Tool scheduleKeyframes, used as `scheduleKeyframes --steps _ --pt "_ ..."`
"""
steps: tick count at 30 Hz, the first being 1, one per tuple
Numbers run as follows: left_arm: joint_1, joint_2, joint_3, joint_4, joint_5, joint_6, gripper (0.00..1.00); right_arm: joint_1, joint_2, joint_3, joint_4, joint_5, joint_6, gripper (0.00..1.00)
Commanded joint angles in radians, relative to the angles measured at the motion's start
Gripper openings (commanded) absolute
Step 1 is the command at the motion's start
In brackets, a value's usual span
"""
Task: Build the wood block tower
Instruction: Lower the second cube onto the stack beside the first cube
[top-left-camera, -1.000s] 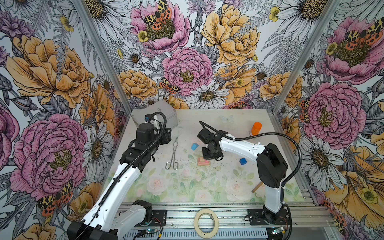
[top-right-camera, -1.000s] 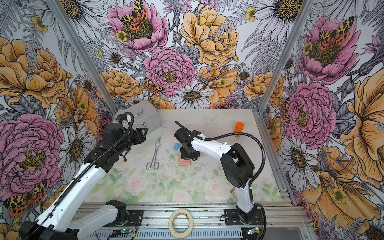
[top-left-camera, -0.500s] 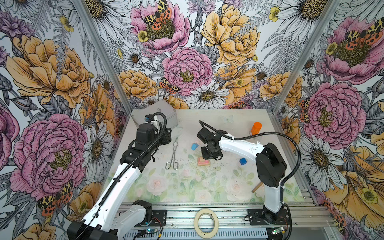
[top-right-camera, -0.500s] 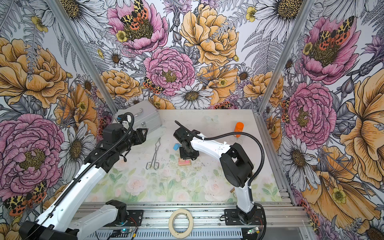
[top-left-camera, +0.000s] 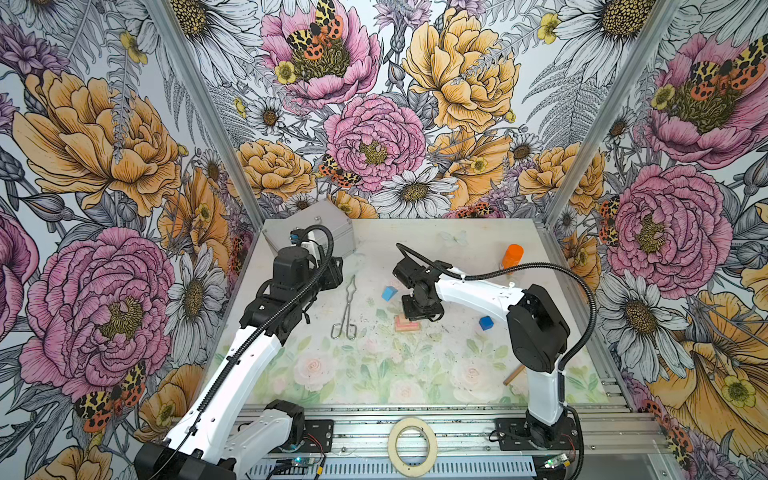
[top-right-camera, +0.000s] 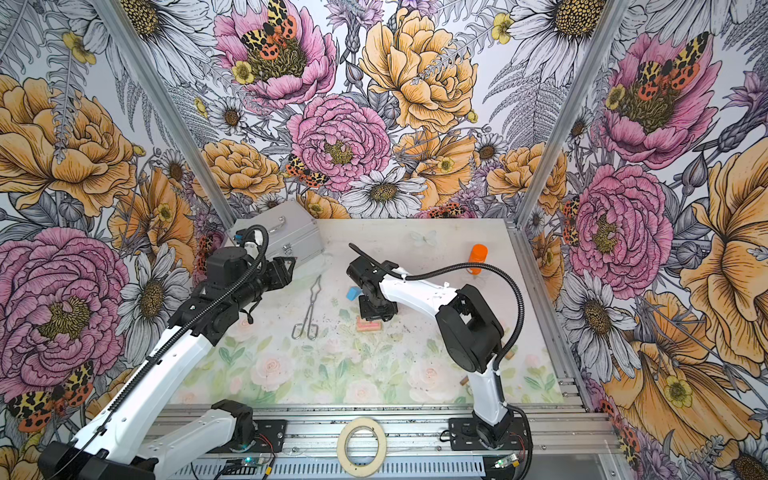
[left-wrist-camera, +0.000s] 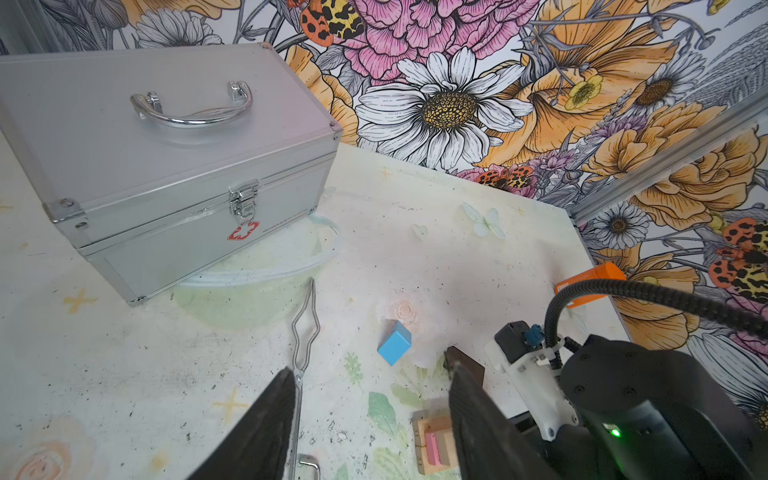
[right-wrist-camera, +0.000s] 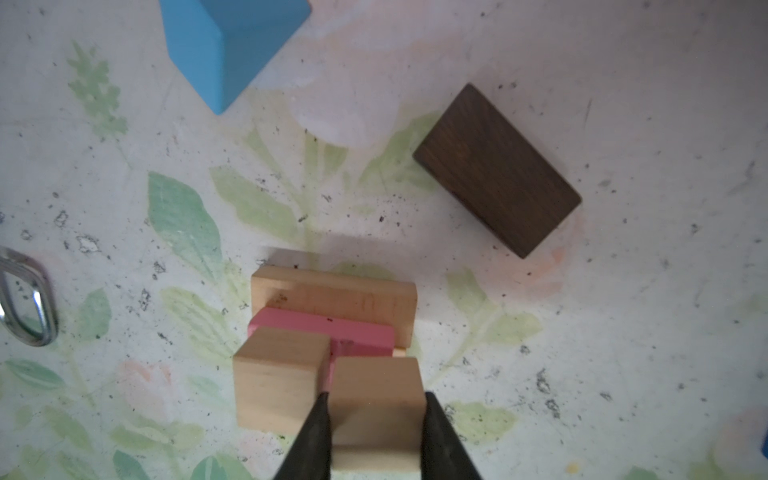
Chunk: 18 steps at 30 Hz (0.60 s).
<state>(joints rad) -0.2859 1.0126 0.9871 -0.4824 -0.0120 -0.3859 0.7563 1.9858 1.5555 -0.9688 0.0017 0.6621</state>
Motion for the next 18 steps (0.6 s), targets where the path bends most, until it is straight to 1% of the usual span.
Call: scheduleKeyframes --steps 1,18 --pt "-0.01 -0.003 -0.013 -0.004 -0.025 0.025 0.61 0.007 0.016 0.029 0.005 -0.01 0.009 0.14" --pt "-0.011 -0.005 -0.013 -0.004 -0.025 0.025 0.61 0.009 0.02 0.033 0.01 -0.014 0.014 0.24"
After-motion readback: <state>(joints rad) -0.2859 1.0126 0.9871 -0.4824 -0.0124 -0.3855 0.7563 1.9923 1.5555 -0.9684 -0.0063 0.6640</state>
